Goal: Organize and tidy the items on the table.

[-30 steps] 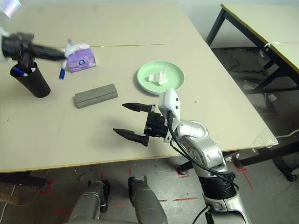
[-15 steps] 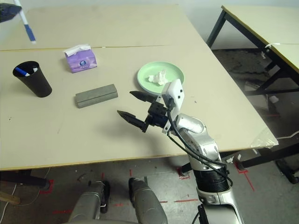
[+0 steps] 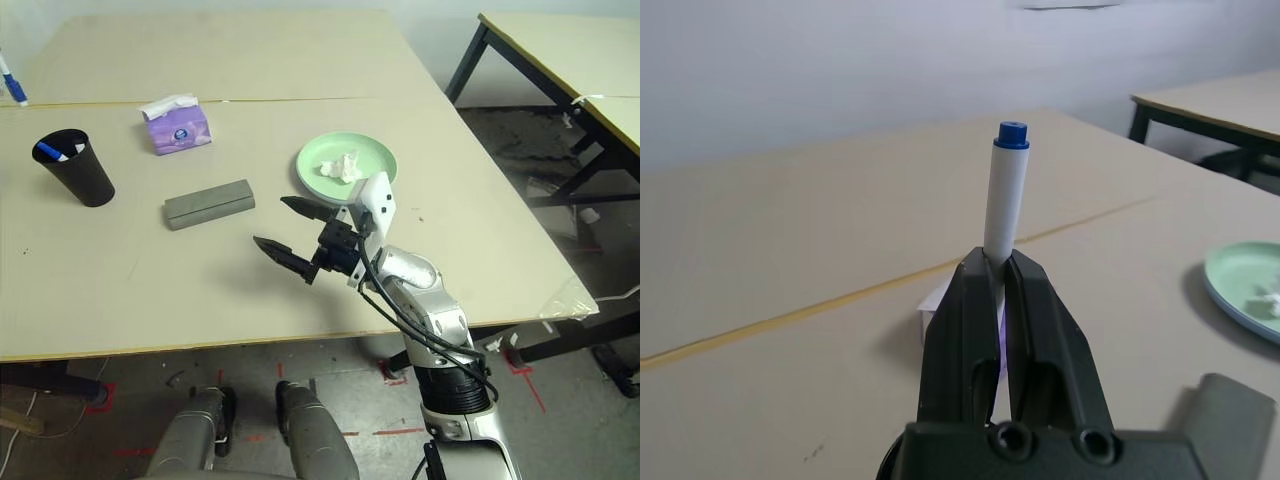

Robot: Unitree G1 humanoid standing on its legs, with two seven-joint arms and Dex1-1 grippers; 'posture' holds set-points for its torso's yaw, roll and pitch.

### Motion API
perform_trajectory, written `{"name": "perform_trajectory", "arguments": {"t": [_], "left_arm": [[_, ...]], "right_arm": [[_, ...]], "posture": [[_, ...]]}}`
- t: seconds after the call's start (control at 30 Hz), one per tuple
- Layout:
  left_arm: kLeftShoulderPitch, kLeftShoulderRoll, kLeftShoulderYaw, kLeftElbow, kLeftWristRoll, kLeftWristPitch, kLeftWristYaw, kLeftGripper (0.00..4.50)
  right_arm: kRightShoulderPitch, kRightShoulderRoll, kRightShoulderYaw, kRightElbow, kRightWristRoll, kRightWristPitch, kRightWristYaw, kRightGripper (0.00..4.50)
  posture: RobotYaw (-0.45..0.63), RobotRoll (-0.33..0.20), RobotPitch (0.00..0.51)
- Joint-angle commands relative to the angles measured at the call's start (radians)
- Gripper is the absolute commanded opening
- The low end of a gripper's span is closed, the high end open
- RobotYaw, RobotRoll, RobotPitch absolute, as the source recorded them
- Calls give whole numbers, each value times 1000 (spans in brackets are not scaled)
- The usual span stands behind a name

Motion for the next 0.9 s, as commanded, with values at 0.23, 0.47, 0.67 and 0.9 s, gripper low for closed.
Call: {"name": "perform_trajectory", "arguments": {"t": [0.23,0.47,0.67,0.9], "left_arm": [[62,-51,28,6,30,-69,72,58],[126,-65,25,-4,67,-120,110,58],[180,-82,47,-16,59,-139,110,58],[222,-112,88,-17,41,-195,122,58]], "right_arm": [[11,-24,-9,-24,0,7,-3,4500],[12,-27,-10,-27,3,9,-2,4500],[3,-27,-5,-25,7,14,6,4500],[-7,-34,-8,-30,11,23,14,4500]], "posture": [[-95,0,182],[-91,0,181],[-85,0,179],[-90,0,166]]}}
